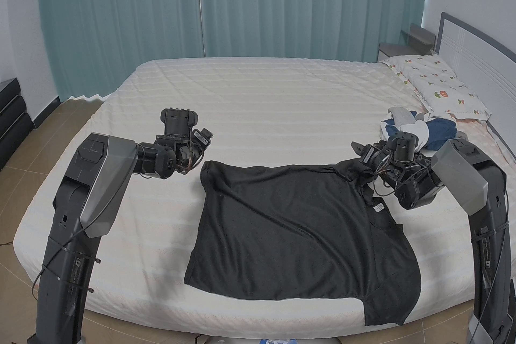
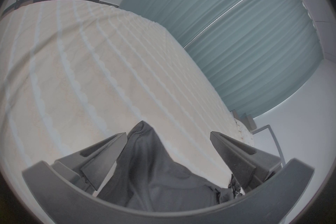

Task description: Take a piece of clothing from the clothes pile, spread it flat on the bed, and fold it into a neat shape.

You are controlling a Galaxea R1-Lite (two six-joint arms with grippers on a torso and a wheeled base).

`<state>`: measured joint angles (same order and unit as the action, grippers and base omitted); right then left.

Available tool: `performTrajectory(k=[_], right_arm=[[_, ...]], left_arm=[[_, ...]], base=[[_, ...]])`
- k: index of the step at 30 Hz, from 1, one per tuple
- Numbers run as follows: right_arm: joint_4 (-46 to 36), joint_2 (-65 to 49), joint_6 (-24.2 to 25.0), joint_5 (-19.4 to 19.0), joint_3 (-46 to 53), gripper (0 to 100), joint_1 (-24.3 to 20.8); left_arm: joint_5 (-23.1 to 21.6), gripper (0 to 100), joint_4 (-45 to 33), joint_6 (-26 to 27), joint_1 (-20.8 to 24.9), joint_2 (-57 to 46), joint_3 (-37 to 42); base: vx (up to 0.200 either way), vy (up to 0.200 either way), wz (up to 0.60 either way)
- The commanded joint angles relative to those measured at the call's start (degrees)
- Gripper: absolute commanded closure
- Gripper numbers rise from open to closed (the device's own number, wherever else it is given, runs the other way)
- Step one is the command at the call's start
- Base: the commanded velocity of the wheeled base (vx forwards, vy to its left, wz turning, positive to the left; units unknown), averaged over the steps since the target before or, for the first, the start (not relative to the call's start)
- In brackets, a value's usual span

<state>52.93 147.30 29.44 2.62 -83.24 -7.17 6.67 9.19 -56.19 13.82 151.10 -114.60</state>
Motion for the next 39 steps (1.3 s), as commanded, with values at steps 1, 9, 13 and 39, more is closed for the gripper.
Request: performTrajectory(k=[1,9,13,39], right_arm=[[0.4,-5.4,-1.1,-4.5,8.6,0,0.5],[3.6,-11.4,-0.5,-4.6,21.0,0,0.8],[8.2,-14.4,0.3,-5.0,29.3,0,0.9],[28.5,-25.7,0.4,-8.4,65.8,0,0.8]], left_arm=[[-0.7,0,-8.6,-0.6,-0.1,-4.0,1.8],[-10.6,0,-3.7,-0.3,-0.1,-18.7,26.4],[-14.8,0,6.5,0.1,0.6,-26.6,46.5],[-16.2,0,29.8,-2.3,9.2,-36.8,85.0]], base=[[0.000,0.000,0.00],[0.000,0.000,0.00],[0.000,0.000,0.00],[-0.062,0.000,0.00]])
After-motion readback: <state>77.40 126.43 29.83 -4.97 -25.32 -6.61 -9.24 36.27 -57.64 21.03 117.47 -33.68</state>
